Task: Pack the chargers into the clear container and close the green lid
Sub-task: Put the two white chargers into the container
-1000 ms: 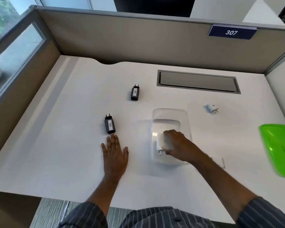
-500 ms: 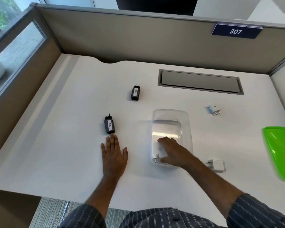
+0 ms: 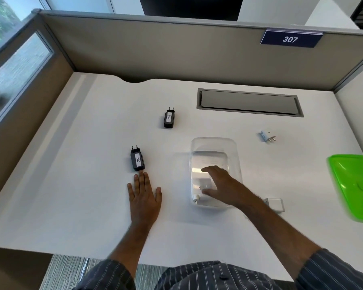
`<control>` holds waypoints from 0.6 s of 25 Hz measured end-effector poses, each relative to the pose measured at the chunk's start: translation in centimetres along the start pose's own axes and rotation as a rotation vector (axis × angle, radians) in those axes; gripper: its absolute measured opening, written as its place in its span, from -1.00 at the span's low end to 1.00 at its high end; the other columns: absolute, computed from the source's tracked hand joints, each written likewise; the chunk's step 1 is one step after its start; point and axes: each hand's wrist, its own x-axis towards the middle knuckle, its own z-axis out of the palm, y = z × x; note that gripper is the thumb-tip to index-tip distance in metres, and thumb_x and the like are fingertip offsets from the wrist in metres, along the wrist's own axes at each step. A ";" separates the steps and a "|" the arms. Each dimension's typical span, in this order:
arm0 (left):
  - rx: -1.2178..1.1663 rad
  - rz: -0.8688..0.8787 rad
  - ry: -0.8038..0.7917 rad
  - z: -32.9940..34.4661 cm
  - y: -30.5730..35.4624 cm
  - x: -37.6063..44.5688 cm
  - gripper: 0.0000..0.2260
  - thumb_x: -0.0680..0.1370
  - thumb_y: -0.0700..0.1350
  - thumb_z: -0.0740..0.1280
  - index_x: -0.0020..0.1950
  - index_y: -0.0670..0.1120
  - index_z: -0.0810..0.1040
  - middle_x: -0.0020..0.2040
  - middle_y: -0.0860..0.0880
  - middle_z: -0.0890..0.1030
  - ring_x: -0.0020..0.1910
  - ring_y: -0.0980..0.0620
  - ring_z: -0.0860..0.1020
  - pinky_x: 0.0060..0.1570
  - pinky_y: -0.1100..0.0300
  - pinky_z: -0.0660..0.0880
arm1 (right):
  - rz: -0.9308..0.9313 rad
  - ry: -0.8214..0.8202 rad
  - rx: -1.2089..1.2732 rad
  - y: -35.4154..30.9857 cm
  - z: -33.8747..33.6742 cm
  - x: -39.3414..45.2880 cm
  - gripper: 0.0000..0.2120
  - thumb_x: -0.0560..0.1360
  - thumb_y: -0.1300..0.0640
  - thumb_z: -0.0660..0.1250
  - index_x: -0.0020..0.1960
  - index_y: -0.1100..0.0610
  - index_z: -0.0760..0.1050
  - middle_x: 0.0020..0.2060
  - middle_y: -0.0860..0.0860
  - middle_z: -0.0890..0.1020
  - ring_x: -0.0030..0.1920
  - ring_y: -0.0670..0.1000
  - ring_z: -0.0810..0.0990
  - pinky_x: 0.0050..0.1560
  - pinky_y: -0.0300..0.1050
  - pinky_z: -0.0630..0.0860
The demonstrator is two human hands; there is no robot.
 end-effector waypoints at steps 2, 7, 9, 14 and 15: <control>-0.005 -0.001 -0.003 0.0 0.0 0.0 -0.33 0.65 0.15 0.00 0.65 -0.23 0.04 0.67 -0.21 0.12 0.66 -0.17 0.07 0.62 -0.21 0.00 | -0.050 0.133 0.057 0.1 -1.1 -1.1 -0.48 0.53 -0.06 0.42 0.43 -0.04 0.35 0.35 -0.13 0.43 0.34 -0.03 0.41 0.26 -0.09 0.44; -0.003 0.021 -0.005 0.2 0.0 -0.1 -0.35 0.66 0.11 0.01 0.64 -0.27 0.06 0.65 -0.25 0.14 0.65 -0.22 0.10 0.61 -0.25 0.00 | -0.071 0.355 0.118 1.7 -3.1 -4.6 -0.61 0.56 0.02 0.40 0.35 -0.11 0.39 0.18 -0.33 0.40 0.13 -0.08 0.48 0.09 -0.29 0.47; -0.008 0.035 -0.010 0.3 0.2 -0.3 -0.36 0.66 0.09 0.00 0.64 -0.27 0.06 0.66 -0.25 0.12 0.65 -0.23 0.11 0.61 -0.25 0.01 | -0.058 0.420 0.124 2.6 -3.5 -5.6 -0.63 0.57 0.06 0.39 0.34 -0.06 0.41 0.20 -0.28 0.43 0.12 -0.09 0.47 0.08 -0.38 0.43; -0.025 0.055 -0.016 0.9 1.4 -1.7 -0.37 0.67 0.08 0.00 0.65 -0.26 0.04 0.67 -0.23 0.07 0.66 -0.22 0.06 0.62 -0.24 -0.01 | -0.014 0.620 0.143 5.4 -3.9 -8.2 -0.72 0.56 0.21 0.37 0.25 0.07 0.46 0.12 -0.08 0.51 0.11 -0.03 0.46 0.12 -0.28 0.40; -0.025 0.052 -0.019 1.0 1.7 -2.0 -0.37 0.67 0.08 -0.01 0.65 -0.26 0.03 0.67 -0.23 0.07 0.66 -0.22 0.06 0.62 -0.25 -0.01 | 0.000 0.630 0.144 6.4 -3.8 -8.8 -0.74 0.57 0.21 0.36 0.23 0.07 0.46 0.10 -0.08 0.51 0.10 -0.01 0.46 0.13 -0.22 0.40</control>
